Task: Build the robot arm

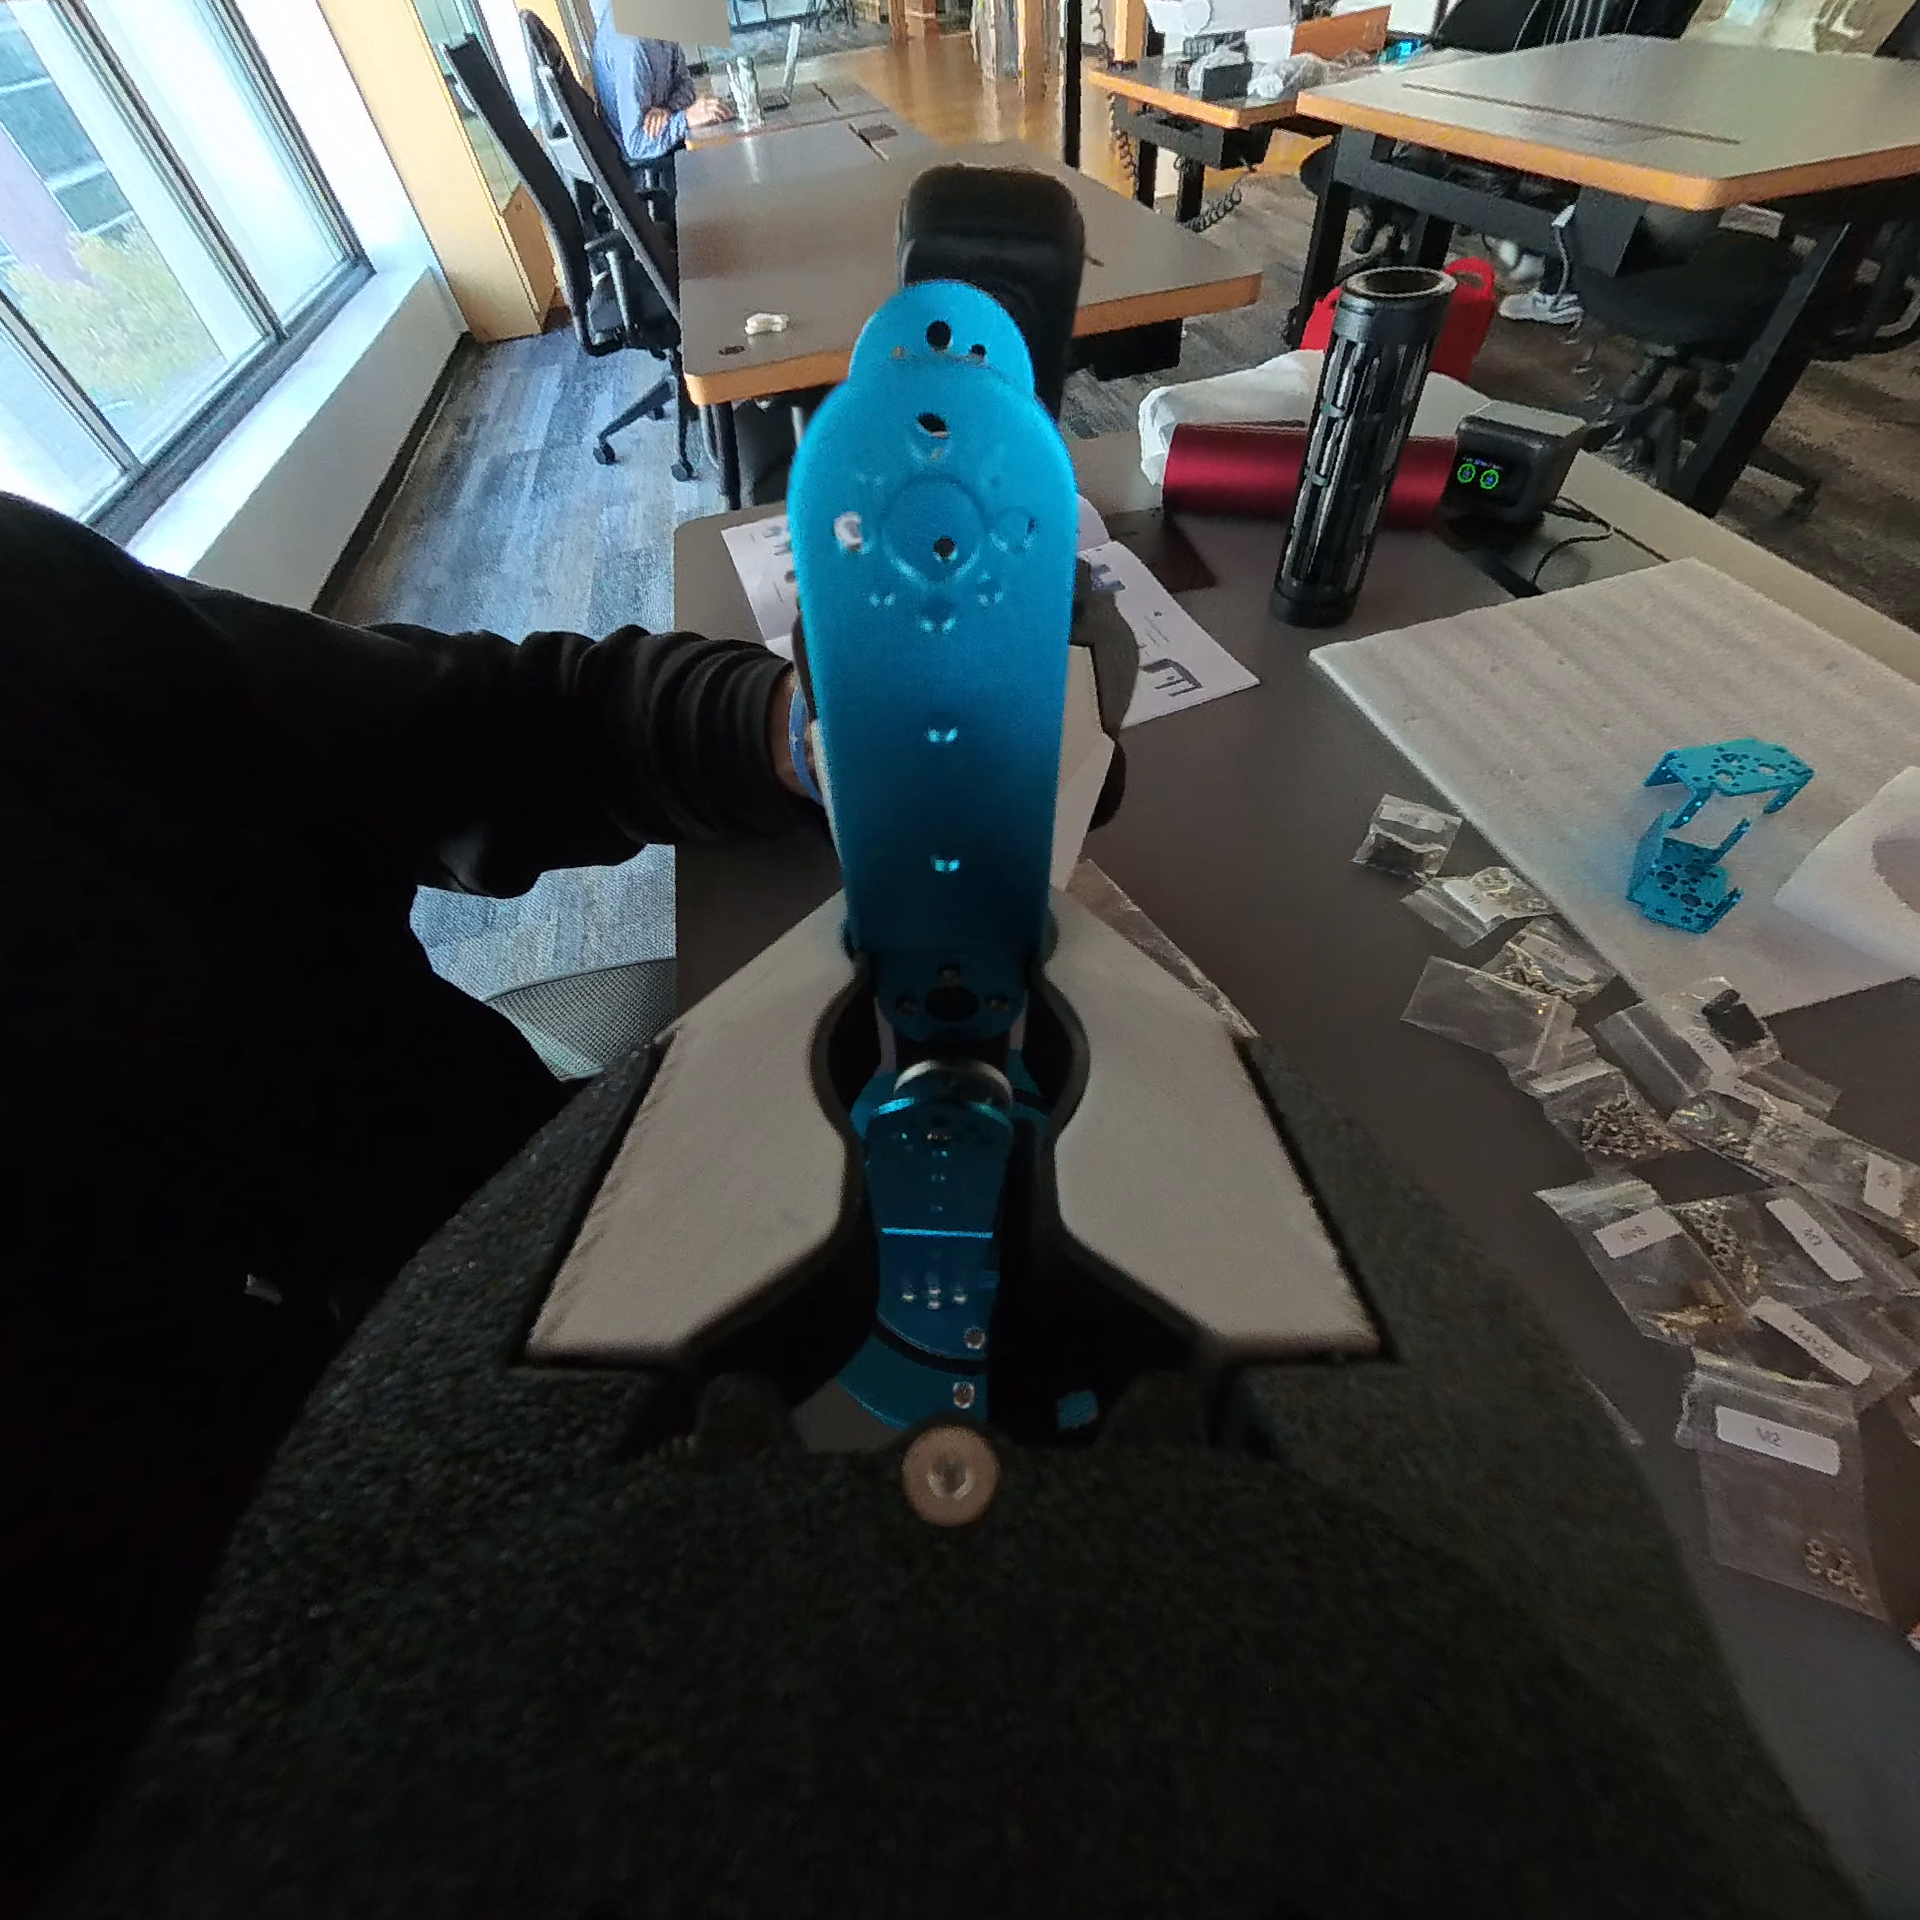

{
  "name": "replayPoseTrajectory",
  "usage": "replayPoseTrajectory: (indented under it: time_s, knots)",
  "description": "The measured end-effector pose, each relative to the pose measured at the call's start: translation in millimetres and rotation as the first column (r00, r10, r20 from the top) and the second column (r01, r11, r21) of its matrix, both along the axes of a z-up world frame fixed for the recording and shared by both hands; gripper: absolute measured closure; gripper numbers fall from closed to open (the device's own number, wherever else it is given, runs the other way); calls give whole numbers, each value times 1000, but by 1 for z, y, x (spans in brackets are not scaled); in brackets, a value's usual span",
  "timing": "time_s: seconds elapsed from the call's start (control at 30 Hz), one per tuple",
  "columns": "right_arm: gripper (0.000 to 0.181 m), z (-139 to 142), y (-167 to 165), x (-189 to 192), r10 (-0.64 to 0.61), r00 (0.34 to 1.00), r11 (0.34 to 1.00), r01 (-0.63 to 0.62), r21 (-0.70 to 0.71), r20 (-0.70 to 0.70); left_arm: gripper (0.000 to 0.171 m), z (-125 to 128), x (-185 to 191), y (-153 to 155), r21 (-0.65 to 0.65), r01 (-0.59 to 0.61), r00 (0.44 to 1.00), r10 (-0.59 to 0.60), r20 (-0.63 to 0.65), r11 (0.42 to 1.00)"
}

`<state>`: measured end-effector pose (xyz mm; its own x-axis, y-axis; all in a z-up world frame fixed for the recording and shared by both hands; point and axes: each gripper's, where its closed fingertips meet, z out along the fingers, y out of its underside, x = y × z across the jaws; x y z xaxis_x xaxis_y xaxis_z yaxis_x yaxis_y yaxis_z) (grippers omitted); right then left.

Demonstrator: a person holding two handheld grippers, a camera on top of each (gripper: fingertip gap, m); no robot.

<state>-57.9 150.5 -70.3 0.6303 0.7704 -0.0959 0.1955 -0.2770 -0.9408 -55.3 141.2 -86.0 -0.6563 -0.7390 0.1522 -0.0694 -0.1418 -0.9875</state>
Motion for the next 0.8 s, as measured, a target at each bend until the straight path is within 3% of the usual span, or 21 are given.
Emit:
replayPoseTrajectory:
  time_s: [0.03,0.17,0.23,0.3,0.4,0.5,0.63,0.73,0.8]
  knots:
    - [159,0,0,1,-2,1000,1000,2,-3,-5,147,1,1,0,7,-10,1000,10,0,1000]
    - [159,1,1,0,-8,1000,1000,7,-13,-28,141,6,5,-5,28,-46,999,46,20,999]
    - [159,2,-1,0,1,999,1000,-1,-7,-47,146,6,8,-5,51,-71,997,69,24,996]
    - [138,9,-4,5,-6,998,997,11,72,-66,146,6,8,-5,46,-61,998,60,11,997]
    - [132,-1,-17,24,-75,996,989,80,127,-42,146,6,8,-6,55,-62,998,62,9,997]
    - [140,-21,-23,27,-101,994,988,106,116,-45,146,6,9,-5,62,-65,998,64,4,996]
    - [152,-21,-24,24,-88,991,981,104,165,-104,146,5,9,-5,97,-65,998,66,2,993]
    - [155,-20,-24,23,-69,988,983,91,162,-140,130,14,12,-8,135,-73,997,72,12,988]
    - [155,-20,-24,23,-60,987,983,84,161,-150,128,20,16,-11,164,-61,998,62,-1,985]
